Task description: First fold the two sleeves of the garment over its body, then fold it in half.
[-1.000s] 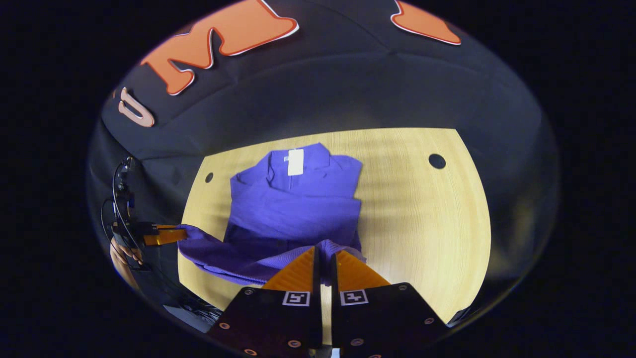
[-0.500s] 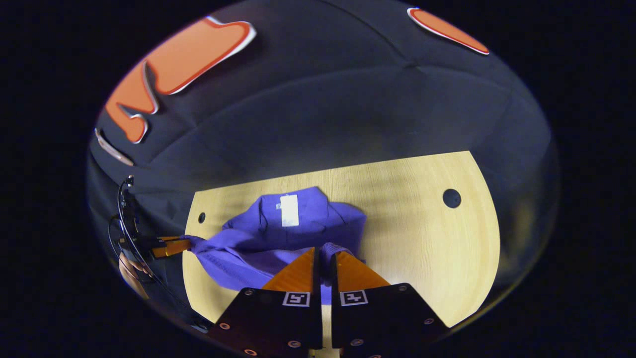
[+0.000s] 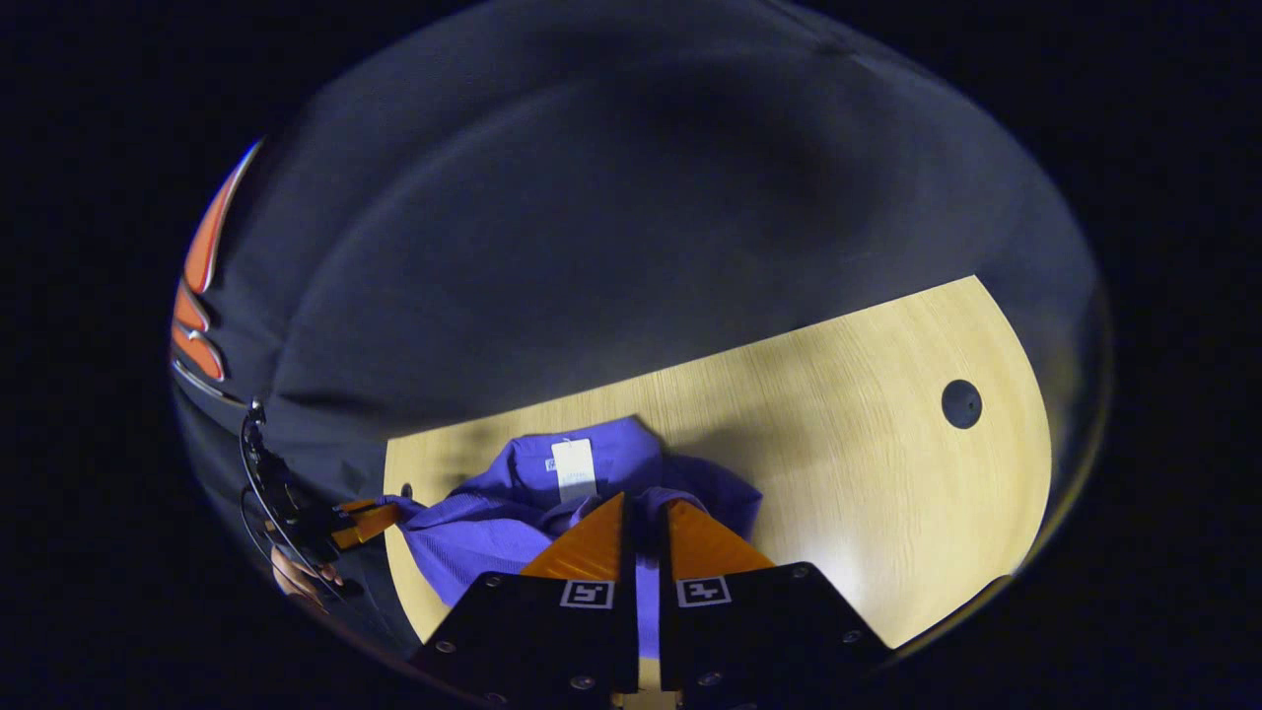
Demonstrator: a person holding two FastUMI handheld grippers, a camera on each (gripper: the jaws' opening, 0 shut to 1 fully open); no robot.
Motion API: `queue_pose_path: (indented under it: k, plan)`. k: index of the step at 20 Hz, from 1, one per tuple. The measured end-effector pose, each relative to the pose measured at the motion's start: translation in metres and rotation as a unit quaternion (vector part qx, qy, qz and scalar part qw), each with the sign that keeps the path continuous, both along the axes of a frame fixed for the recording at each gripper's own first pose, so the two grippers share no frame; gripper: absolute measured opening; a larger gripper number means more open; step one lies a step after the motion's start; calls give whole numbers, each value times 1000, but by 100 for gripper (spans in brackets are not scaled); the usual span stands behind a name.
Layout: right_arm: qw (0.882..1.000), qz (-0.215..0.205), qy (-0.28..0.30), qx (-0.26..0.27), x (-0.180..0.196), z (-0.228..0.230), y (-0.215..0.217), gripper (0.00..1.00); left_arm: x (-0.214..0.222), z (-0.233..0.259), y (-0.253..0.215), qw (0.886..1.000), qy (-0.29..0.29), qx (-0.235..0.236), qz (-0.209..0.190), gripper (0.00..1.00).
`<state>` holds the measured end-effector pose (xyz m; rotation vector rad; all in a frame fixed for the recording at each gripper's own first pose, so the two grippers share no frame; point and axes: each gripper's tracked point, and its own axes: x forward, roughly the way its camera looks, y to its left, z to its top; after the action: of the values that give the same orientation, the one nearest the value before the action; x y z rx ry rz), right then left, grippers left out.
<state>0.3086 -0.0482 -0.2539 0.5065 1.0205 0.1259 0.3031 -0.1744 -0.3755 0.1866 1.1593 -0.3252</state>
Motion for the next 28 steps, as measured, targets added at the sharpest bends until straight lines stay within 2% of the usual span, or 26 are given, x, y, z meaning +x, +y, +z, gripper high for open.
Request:
queue_pose_path:
  k: [1,2,3,4,5,6,7,8,10,11,12,14,18,24,28]
  plan:
    - [1000,-7,-8,7,3,1,1,11,4,2,5,1000,-23,7,7,11]
    - [1000,-11,-14,7,5,-1,4,33,13,9,10,998,-53,9,12,16]
    - [999,-17,-27,5,6,1,2,39,19,18,7,997,-81,4,17,36]
    - [999,-21,-35,0,8,2,0,45,26,30,5,994,-108,-6,20,39]
    - [999,-23,-44,-4,10,6,-6,40,26,41,2,991,-129,-11,21,49]
    - [998,-24,-50,-10,11,8,-9,50,29,53,-3,989,-147,-15,22,51]
    - [998,-24,-58,-14,8,14,-12,64,26,67,-9,987,-159,-24,22,56]
    - [997,-24,-68,-20,5,20,-15,73,29,81,-12,984,-171,-31,28,61]
    - [995,-20,-87,-37,-4,32,-19,82,24,78,-18,980,-188,-44,41,77]
    - [994,-19,-97,-50,-10,36,-19,85,18,80,-22,978,-194,-54,48,88]
    - [992,-15,-109,-64,-16,43,-21,91,14,84,-22,977,-199,-62,56,92]
    - [986,-11,-137,-90,-30,63,-24,96,5,103,-14,971,-216,-78,70,93]
    - [969,-10,-202,-142,-56,110,-27,97,-34,165,5,957,-252,-111,86,94]
    - [943,-17,-285,-172,-107,191,-19,96,-96,218,12,946,-283,-134,79,94]
    - [919,-25,-334,-205,-149,228,-16,96,-138,240,22,938,-307,-136,82,93]
